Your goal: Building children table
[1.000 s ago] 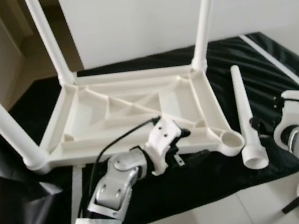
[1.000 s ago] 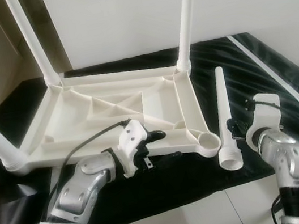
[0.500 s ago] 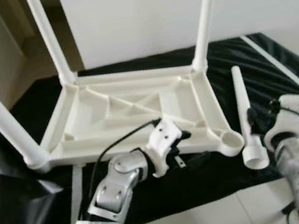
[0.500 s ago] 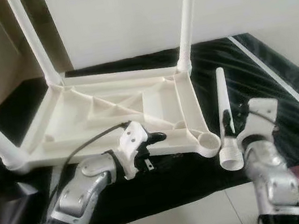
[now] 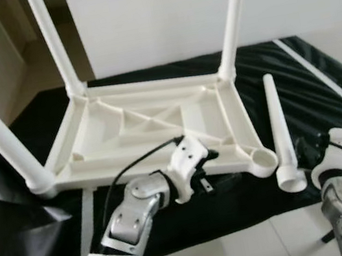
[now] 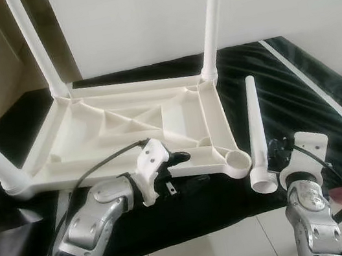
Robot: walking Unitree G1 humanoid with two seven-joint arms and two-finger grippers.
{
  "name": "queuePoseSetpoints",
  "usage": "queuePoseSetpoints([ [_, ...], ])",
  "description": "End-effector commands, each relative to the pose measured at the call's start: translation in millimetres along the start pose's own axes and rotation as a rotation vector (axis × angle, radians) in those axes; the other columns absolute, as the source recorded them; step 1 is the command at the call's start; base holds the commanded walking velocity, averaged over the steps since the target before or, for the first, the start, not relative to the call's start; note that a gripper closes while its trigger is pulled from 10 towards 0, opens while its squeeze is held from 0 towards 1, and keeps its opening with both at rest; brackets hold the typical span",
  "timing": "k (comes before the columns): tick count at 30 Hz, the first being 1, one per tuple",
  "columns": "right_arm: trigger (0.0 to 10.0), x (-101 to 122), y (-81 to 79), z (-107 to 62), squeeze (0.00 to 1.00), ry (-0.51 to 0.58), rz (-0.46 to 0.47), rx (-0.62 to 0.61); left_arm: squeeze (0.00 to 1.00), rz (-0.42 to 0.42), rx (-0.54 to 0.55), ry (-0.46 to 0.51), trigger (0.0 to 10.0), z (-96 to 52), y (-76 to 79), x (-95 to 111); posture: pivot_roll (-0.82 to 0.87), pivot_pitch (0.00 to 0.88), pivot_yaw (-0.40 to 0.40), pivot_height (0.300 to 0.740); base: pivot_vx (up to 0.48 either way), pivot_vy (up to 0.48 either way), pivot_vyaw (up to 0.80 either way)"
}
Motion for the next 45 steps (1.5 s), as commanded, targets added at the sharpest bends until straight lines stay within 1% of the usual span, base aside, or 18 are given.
queuePoseSetpoints([
  [1,10.0,-7.0,0.2,0.3,0.00,-0.023,0.029,-0.009,0.00,-0.003,0.030,0.007,10.0,0.0,-1.5,1.2,0.01,0.000,-0.012,0.740,0.000,0.000,0.00],
  [3,10.0,-9.5,-1.3,0.6,0.00,-0.031,0.040,-0.008,0.00,-0.003,0.033,0.008,10.0,-0.1,-2.3,1.7,0.01,0.000,-0.014,0.740,0.000,0.000,0.00],
  [8,10.0,-9.5,-2.2,1.1,0.00,-0.018,0.035,-0.010,0.00,-0.005,0.037,0.010,10.0,-0.3,-2.3,2.1,0.02,0.000,-0.019,0.740,0.000,0.000,0.00],
  [10,10.0,-9.2,-5.8,0.7,0.00,-0.007,0.039,0.008,0.00,-0.007,0.038,0.012,10.0,-0.4,-1.8,2.6,0.02,0.000,-0.022,0.740,0.000,0.000,0.00],
  [11,10.0,-10.5,-8.3,0.1,0.00,-0.009,0.029,0.019,0.00,-0.008,0.039,0.013,10.0,-0.5,-1.8,2.7,0.02,0.000,-0.022,0.740,0.000,0.000,0.00],
  [12,10.0,-12.7,-13.2,-1.1,0.00,-0.005,-0.001,0.046,0.00,-0.010,0.043,0.016,10.0,-0.5,-1.9,3.2,0.02,0.000,-0.021,0.740,0.000,0.000,0.00],
  [15,10.0,-13.3,-14.5,-1.3,0.00,-0.002,-0.011,0.054,0.00,-0.010,0.043,0.017,10.0,-0.5,-2.0,3.3,0.02,0.000,-0.022,0.740,0.000,0.000,0.00],
  [21,10.0,-20.2,-33.1,-3.0,0.00,-0.024,-0.018,0.184,0.00,-0.012,0.044,0.017,10.0,-0.9,-1.2,3.2,0.02,0.000,-0.020,0.740,0.000,0.000,0.00],
  [23,10.0,-21.8,-35.6,-3.6,0.00,-0.029,-0.018,0.198,0.00,-0.012,0.044,0.018,10.0,-1.0,-1.3,3.3,0.03,0.000,-0.021,0.740,0.000,0.000,0.00],
  [34,10.0,-30.3,-48.4,-5.2,0.00,-0.043,-0.058,0.272,0.00,-0.016,0.049,0.019,10.0,-1.4,-1.1,3.3,0.03,0.000,-0.023,0.740,0.000,0.000,0.00],
  [40,10.0,-32.2,-49.1,-3.9,0.00,-0.057,-0.056,0.280,0.00,-0.017,0.049,0.019,10.0,-1.6,-0.9,3.4,0.03,0.000,-0.023,0.740,0.000,0.000,0.00],
  [42,10.0,-32.9,-51.2,-2.6,0.00,-0.067,-0.076,0.294,0.00,-0.017,0.048,0.019,10.0,-1.6,-0.8,3.5,0.03,0.000,-0.022,0.740,0.000,0.000,0.00],
  [45,10.0,-30.7,-53.9,-0.8,0.00,-0.057,-0.141,0.305,0.00,-0.018,0.048,0.019,10.0,-1.3,-0.9,3.8,0.03,0.000,-0.022,0.740,0.000,0.000,0.00],
])
Point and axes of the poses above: a point about 5 cm out from each wrist's last joint towards the gripper, its own z axis pointing out of the wrist towards the gripper, its own x axis along the axis of the wrist's last joint, y = z × x, the point moved 4 cm from there along z, pointing out of the wrist towards the gripper, and after that the axes turned 12 degrees about -z, right-handed, at the moved point
